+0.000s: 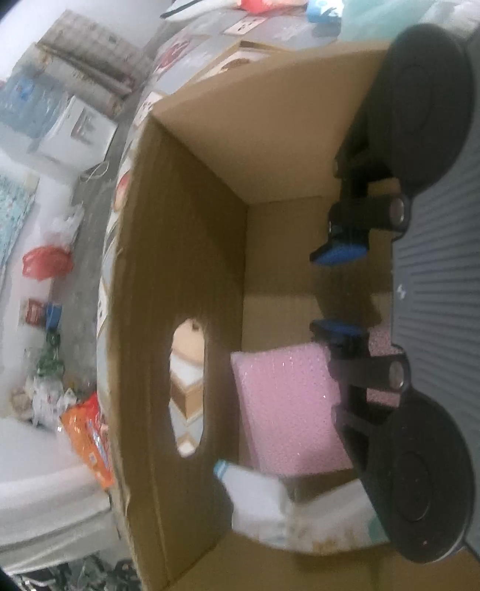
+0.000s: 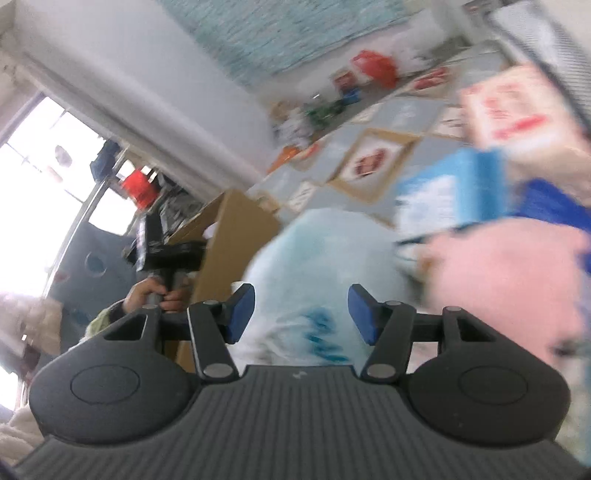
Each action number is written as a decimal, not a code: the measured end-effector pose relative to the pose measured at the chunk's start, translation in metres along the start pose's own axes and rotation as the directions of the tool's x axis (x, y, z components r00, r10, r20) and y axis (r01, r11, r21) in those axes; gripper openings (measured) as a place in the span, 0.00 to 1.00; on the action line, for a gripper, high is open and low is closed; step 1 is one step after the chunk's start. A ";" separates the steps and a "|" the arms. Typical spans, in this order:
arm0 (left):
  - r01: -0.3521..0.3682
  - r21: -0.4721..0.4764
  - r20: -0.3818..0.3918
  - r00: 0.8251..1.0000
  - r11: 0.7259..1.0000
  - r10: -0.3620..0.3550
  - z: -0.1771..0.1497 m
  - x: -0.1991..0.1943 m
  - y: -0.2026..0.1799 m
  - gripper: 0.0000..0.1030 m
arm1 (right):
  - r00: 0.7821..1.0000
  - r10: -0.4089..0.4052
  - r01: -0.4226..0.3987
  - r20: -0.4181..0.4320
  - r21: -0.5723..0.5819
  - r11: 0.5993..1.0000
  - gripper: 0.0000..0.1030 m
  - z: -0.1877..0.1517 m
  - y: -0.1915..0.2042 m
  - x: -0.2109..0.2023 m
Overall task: Organize soft objects
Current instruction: 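Reach the right gripper to the pink plush toy and grasp it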
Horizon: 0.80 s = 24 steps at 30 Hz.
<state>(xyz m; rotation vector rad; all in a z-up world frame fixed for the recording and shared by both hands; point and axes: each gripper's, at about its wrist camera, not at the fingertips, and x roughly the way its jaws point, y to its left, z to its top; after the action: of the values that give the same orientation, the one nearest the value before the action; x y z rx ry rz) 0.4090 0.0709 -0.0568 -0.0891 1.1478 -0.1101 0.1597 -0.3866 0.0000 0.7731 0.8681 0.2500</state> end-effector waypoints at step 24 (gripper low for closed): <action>0.190 0.203 0.452 0.852 0.961 -0.264 -0.121 -0.262 -0.142 0.95 | 0.958 0.059 -0.077 0.281 0.052 0.996 0.74 -0.044 -0.073 -0.107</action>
<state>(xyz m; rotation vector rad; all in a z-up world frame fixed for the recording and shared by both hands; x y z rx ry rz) 0.1867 -0.0367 0.1489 -0.1101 0.6263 -0.3678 0.0504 -0.4694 -0.0053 0.8739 0.5845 0.1694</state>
